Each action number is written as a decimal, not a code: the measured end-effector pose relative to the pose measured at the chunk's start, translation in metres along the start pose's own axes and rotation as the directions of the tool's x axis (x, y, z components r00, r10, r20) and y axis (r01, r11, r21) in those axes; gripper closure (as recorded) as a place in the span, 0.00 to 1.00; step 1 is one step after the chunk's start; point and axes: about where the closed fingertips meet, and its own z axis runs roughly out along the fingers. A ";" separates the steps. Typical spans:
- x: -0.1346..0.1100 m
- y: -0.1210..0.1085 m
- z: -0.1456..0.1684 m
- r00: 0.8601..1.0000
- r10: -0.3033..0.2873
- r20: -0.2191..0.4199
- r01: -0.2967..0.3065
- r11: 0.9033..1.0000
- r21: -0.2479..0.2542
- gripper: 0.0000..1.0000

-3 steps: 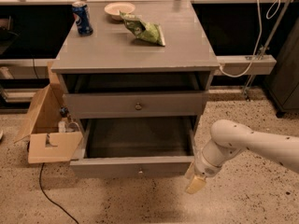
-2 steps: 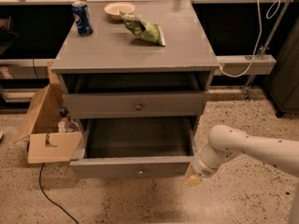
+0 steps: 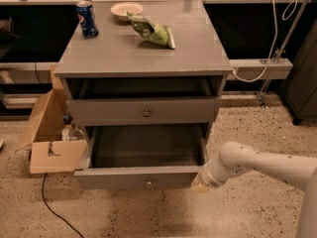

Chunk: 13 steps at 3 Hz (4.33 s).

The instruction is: Close middle drawer

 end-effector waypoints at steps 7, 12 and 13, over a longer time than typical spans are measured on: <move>-0.034 -0.058 0.030 0.935 -0.258 0.243 0.209 0.955 0.209 1.00; -0.063 -0.108 0.049 0.869 -0.305 0.390 0.178 0.927 0.330 1.00; -0.068 -0.118 0.052 0.855 -0.307 0.418 0.165 0.925 0.341 1.00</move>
Offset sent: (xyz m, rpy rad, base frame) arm 0.0551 0.0195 -0.0067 0.0856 -0.1936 -0.0328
